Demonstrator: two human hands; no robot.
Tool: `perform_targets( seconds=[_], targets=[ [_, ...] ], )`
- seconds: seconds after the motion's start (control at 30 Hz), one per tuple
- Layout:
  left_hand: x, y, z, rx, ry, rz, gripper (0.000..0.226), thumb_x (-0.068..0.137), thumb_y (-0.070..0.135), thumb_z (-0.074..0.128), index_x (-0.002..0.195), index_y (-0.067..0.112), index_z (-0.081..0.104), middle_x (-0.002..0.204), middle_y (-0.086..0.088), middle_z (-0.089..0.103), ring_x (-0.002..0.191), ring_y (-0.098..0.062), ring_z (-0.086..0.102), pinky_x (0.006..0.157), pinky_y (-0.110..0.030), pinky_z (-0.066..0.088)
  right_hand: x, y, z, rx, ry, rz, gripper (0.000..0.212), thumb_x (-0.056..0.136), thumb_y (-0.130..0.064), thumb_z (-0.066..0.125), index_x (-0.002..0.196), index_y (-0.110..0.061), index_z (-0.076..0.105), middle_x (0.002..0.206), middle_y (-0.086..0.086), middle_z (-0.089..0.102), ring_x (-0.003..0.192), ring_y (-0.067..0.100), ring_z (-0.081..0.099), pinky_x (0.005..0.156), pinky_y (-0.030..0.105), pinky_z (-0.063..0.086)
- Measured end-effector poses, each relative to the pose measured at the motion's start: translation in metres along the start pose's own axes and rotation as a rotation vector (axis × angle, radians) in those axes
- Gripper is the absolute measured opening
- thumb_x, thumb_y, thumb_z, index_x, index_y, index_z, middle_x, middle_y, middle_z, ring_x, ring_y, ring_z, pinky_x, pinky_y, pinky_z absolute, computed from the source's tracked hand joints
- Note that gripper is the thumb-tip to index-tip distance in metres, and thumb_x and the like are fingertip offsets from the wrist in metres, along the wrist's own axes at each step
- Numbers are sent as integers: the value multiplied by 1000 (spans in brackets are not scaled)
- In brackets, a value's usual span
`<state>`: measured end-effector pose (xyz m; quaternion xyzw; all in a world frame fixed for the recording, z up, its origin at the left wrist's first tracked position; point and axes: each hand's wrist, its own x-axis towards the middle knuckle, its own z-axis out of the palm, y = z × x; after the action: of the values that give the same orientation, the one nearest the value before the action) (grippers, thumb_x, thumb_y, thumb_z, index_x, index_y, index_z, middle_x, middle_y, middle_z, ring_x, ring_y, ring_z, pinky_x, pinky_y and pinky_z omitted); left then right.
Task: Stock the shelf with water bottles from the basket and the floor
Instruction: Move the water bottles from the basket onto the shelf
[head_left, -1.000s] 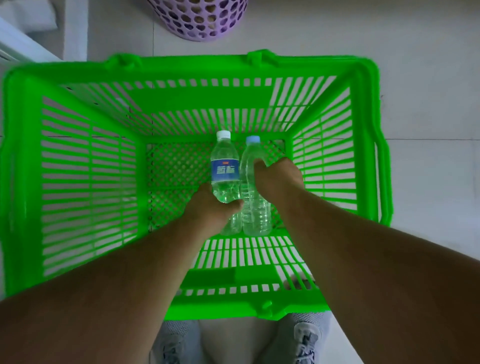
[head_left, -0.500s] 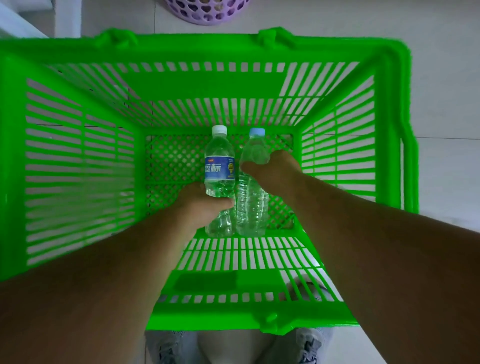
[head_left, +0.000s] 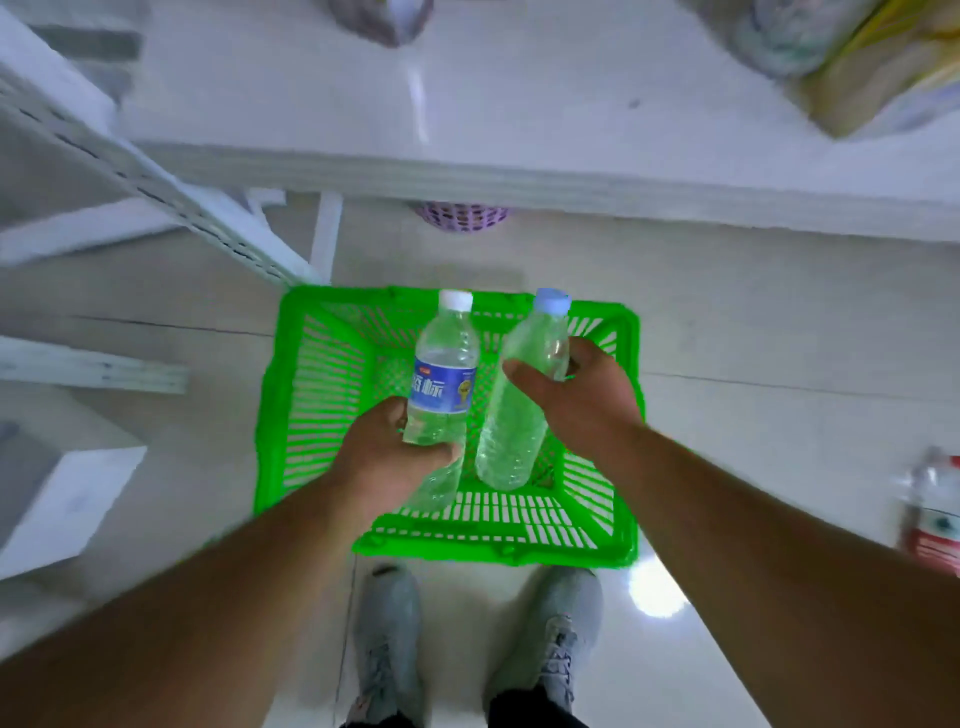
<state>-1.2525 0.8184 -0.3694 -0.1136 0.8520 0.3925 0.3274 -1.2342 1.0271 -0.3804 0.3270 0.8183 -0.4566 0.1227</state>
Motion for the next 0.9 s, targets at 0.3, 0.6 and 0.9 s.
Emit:
perform_targets(
  seconds=[0.3,0.6,0.9],
  targets=[
    [-170,122,-121,-83,-5,227,35,67,19,89,94,25,67,85,8,75,77,-4,70,71,-23,52,-157,-167,-161,32,103,-160,52,70,-69,71,94,-22,66,86,-8,73,84,13,68,76,33,53],
    [-371,226,-246,-228,3,463,37,69,9,86,100,19,68,90,6,77,81,-9,70,75,-18,53,-365,-324,-283,82,254,-363,39,73,-66,71,94,-33,68,83,-19,73,75,-4,66,71,28,53],
    [-498,289,-309,-250,36,658,37,66,17,86,98,26,67,89,14,76,80,-5,72,76,-29,53,-504,-407,-372,46,433,-483,45,69,-74,67,82,-31,64,69,-14,66,64,-1,60,56,26,40]
  ],
)
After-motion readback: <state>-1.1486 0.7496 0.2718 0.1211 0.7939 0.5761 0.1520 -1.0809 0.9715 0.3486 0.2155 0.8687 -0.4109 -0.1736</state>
